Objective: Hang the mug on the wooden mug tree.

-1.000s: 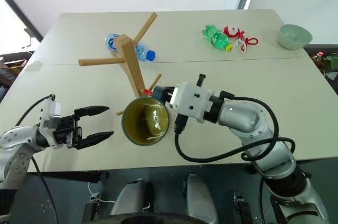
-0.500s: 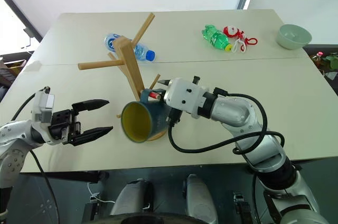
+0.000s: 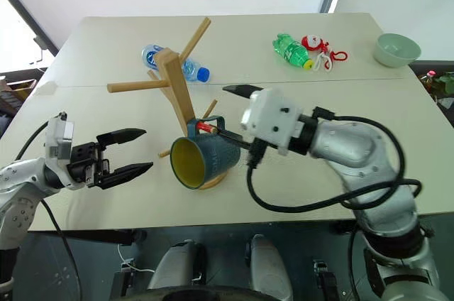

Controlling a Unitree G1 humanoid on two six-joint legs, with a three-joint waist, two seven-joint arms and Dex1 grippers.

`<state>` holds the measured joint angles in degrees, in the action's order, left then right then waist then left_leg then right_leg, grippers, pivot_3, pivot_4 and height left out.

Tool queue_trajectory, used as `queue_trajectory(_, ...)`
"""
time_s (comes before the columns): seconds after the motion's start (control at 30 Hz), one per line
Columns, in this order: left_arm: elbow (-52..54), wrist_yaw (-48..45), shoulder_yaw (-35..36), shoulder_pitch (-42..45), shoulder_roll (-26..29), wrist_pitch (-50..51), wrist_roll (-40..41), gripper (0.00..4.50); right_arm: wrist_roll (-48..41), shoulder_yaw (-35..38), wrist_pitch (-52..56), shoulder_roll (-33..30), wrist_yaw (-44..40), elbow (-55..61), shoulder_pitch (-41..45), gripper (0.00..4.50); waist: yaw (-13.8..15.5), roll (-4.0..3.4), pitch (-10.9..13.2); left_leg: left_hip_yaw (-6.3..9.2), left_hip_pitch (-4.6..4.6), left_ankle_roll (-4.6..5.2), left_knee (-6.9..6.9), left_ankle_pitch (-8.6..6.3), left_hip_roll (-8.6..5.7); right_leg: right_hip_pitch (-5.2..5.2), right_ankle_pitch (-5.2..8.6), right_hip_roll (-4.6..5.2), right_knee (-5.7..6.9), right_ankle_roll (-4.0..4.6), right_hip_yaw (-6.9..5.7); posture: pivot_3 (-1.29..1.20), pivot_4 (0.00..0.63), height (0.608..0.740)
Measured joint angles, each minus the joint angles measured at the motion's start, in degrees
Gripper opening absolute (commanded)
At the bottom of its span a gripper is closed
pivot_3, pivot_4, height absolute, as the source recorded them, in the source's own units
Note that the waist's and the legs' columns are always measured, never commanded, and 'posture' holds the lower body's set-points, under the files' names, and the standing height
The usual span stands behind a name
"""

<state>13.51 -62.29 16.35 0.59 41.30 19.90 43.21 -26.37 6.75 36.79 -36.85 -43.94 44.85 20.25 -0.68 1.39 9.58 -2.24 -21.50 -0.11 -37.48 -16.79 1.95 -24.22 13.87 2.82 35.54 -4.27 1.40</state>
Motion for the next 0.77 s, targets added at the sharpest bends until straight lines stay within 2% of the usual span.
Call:
queue_trajectory(0.13,-3.1,6.0,1.5,-0.2,-2.8,0.1,-1.8,4.50,-8.4,8.7,1.4,1.8,-0.6,-1.5,-10.3,3.37,0.1,0.06,0.0,0.03,0.05,0.00,0.03,0.00,-0.01,0.08,-0.01,0.00,-0.02,-0.02,0.00,0.00,0.150,0.740)
queue_trajectory(0.27,-10.5,18.3,2.7,-0.1,-8.5,-2.4,-9.0,4.50,-5.1,10.5,-6.0,9.2,3.0,-13.5,-18.2,3.37,-0.3,0.08,0.0,-0.03,0.09,0.00,-0.13,0.00,-0.02,0.12,-0.06,-0.02,0.05,-0.02,0.03,0.00,0.150,0.740)
queue_trajectory(0.47,-15.6,32.7,5.5,2.4,-14.5,-6.7,-15.2,4.50,3.0,9.0,-20.2,14.8,7.1,-28.4,-18.6,3.37,-0.2,0.09,0.0,-0.01,0.09,0.00,-0.48,0.00,-0.01,0.10,-0.07,-0.02,0.47,-0.01,0.03,0.00,0.150,0.740)
queue_trajectory(0.77,-17.9,36.9,5.6,2.2,-16.5,-10.4,-18.9,4.50,5.3,8.0,-31.2,16.3,7.5,-41.9,-16.1,3.37,-0.2,0.09,0.0,-0.04,0.09,0.00,-0.52,0.00,0.00,0.10,-0.07,-0.02,0.52,-0.01,0.04,0.00,0.150,0.740)
